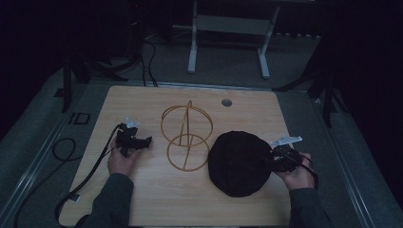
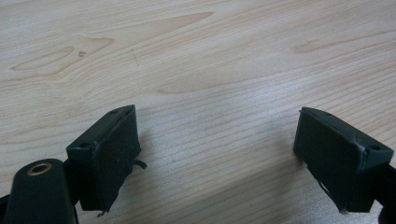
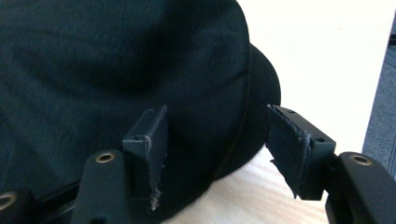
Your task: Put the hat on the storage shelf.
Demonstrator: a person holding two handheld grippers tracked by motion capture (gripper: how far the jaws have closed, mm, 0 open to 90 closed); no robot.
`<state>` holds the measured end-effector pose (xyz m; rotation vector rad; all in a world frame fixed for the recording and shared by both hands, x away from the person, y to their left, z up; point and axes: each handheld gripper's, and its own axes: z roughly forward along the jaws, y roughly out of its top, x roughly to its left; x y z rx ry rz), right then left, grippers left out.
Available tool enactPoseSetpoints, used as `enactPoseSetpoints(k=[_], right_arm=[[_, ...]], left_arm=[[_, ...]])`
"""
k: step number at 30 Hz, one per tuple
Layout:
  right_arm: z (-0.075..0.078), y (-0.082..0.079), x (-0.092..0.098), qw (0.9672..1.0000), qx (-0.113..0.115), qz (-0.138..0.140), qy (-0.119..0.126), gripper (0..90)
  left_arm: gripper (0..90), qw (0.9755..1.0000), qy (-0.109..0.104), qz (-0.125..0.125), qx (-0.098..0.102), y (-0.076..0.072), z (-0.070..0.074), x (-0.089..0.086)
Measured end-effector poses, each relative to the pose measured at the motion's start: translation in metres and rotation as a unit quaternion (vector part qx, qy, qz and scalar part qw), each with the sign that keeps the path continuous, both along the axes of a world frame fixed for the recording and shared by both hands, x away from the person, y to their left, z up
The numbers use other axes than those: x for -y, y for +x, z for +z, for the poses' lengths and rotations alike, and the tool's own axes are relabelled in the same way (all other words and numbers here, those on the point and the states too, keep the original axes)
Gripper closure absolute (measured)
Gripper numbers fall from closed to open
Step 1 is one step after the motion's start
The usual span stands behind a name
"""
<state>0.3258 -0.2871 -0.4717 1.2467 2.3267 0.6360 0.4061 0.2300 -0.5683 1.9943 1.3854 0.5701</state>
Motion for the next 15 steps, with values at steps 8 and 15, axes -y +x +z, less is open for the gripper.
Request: enactPoseSetpoints(k=[8, 15], right_arm=[[-0.005, 0.033, -0.010, 0.9997, -0.019, -0.001, -0.017, 40.5], [-0.014, 0.056, -0.020, 0.9984, -0.048, 0.002, -0.028, 41.6]], left_arm=[[14.0, 1.0000, 0.001, 0.000, 0.000, 0.000, 0.000, 0.000], [14.0, 1.0000, 0.001, 0.000, 0.000, 0.001, 0.000, 0.000]])
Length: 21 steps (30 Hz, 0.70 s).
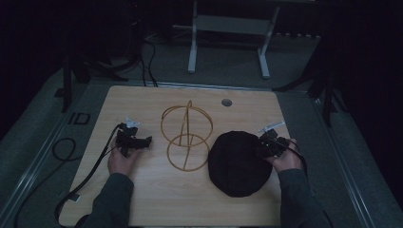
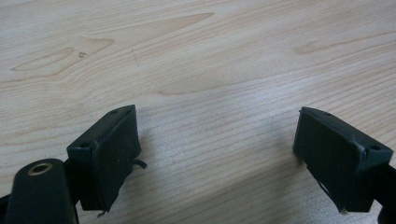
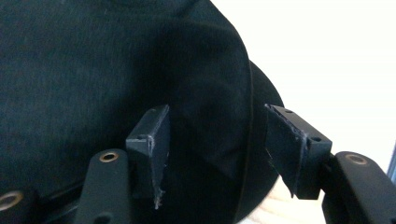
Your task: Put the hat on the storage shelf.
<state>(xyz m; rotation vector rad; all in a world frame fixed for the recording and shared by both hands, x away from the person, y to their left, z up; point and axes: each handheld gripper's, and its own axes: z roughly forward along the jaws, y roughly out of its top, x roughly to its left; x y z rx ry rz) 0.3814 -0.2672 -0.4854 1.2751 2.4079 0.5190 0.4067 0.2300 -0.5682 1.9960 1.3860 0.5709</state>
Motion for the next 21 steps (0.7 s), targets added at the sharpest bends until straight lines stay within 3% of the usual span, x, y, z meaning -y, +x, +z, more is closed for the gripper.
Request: enactPoseSetpoints(k=[3, 9, 12, 17, 21], right_arm=[[-0.004, 0.007, -0.003, 0.9998, -0.018, 0.006, -0.006, 50.0], [-0.012, 0.013, -0.005, 0.9991, -0.041, -0.004, -0.011, 55.2], [-0.012, 0.015, -0.006, 0.9986, -0.046, -0.019, -0.021, 61.3], [-0.012, 0.018, -0.012, 0.9969, -0.047, -0.027, -0.057, 72.8], [-0.010, 0.019, -0.010, 0.9968, -0.053, -0.034, -0.049, 76.8]], left_arm=[[14.0, 1.0000, 0.000, 0.000, 0.000, 0.000, 0.000, 0.000], [14.1, 1.0000, 0.000, 0.001, 0.000, 0.000, 0.000, 0.000], [14.0, 1.0000, 0.000, 0.001, 0.000, 0.000, 0.000, 0.000], [14.0, 1.0000, 0.000, 0.001, 0.000, 0.000, 0.000, 0.000], [14.0, 1.0000, 0.000, 0.001, 0.000, 0.000, 0.000, 0.000]])
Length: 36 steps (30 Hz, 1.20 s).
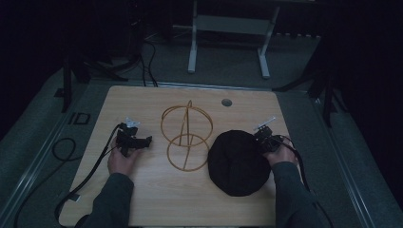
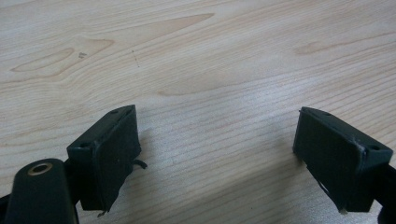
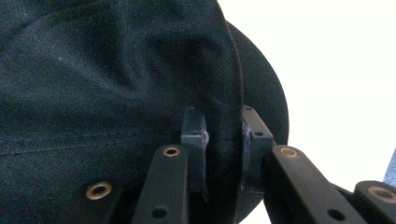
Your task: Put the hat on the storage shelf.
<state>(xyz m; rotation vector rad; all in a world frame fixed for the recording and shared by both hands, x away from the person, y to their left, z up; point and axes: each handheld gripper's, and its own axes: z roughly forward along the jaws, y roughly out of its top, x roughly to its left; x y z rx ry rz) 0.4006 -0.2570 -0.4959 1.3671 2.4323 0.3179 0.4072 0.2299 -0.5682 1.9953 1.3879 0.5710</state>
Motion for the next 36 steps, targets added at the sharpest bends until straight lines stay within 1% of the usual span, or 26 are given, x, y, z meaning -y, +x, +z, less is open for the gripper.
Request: enactPoseSetpoints(k=[2, 5, 12, 16, 20, 36], right_arm=[[0.001, 0.001, 0.001, 1.0000, -0.003, -0.001, 0.005, 78.1], [0.003, 0.002, 0.005, 0.9998, -0.006, -0.005, 0.020, 79.0], [0.006, 0.004, 0.011, 0.9991, -0.020, -0.008, 0.035, 79.2], [0.008, 0.005, 0.013, 0.9989, -0.026, -0.008, 0.039, 79.4], [0.011, 0.005, 0.014, 0.9982, -0.031, -0.008, 0.050, 79.4], [0.027, 0.003, 0.015, 0.9982, -0.028, 0.002, 0.053, 79.3]], left_arm=[[14.1, 1.0000, 0.000, 0.000, 0.000, 0.000, 0.000, 0.000], [14.0, 1.0000, 0.000, 0.000, 0.000, 0.000, 0.000, 0.000], [14.0, 1.0000, 0.000, 0.000, 0.000, 0.000, 0.000, 0.000], [14.1, 1.0000, 0.000, 0.000, 0.000, 0.000, 0.000, 0.000], [14.0, 1.0000, 0.000, 0.000, 0.000, 0.000, 0.000, 0.000], [14.0, 1.0000, 0.000, 0.000, 0.000, 0.000, 0.000, 0.000]])
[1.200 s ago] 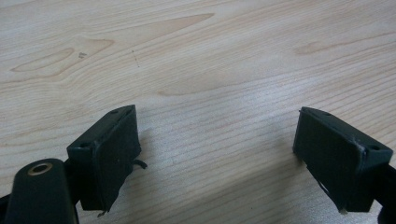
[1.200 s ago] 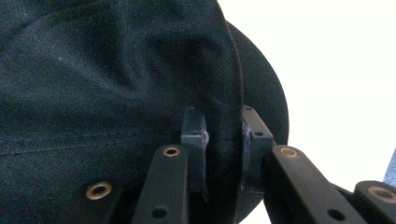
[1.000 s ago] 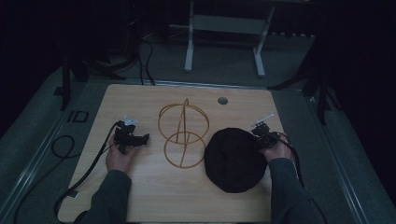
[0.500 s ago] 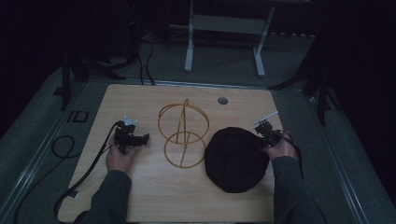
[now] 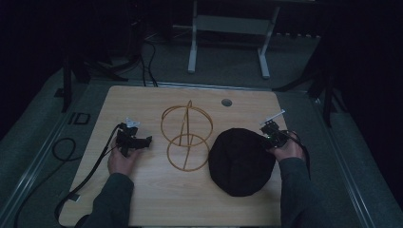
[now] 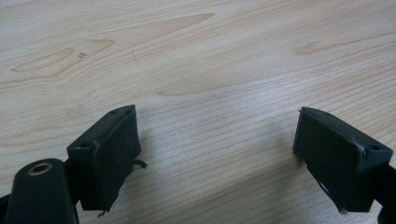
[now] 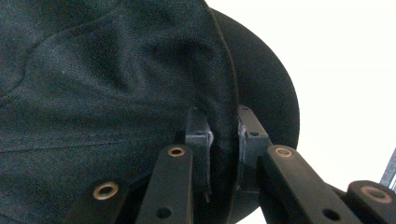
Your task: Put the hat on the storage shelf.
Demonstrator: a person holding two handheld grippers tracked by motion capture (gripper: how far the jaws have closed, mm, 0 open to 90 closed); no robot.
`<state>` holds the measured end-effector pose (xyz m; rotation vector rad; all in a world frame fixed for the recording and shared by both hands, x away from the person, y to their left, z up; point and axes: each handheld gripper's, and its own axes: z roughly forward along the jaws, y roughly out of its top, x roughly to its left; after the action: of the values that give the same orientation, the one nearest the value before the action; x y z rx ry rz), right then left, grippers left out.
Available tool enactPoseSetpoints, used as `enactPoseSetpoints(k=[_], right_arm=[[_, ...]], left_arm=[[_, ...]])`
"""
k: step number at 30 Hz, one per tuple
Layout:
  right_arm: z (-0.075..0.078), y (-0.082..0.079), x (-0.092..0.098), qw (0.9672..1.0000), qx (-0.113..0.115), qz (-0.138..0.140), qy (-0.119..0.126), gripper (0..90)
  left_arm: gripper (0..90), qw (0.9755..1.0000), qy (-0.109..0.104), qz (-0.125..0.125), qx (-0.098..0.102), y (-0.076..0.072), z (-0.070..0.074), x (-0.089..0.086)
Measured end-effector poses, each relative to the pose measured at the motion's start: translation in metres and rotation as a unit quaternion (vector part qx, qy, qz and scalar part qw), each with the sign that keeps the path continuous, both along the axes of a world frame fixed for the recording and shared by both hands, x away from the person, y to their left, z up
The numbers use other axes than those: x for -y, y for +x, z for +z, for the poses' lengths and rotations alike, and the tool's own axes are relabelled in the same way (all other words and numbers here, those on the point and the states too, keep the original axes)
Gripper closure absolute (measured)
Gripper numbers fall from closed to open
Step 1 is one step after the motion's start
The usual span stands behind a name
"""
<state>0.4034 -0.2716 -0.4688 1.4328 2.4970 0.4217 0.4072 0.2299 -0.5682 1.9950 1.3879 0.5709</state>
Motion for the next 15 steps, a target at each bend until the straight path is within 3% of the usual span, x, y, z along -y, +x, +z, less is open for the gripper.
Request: enactPoseSetpoints(k=[15], right_arm=[[0.019, -0.001, 0.010, 1.0000, -0.001, 0.002, 0.003, 79.3]], left_arm=[[14.0, 1.0000, 0.000, 0.000, 0.000, 0.000, 0.000, 0.000]])
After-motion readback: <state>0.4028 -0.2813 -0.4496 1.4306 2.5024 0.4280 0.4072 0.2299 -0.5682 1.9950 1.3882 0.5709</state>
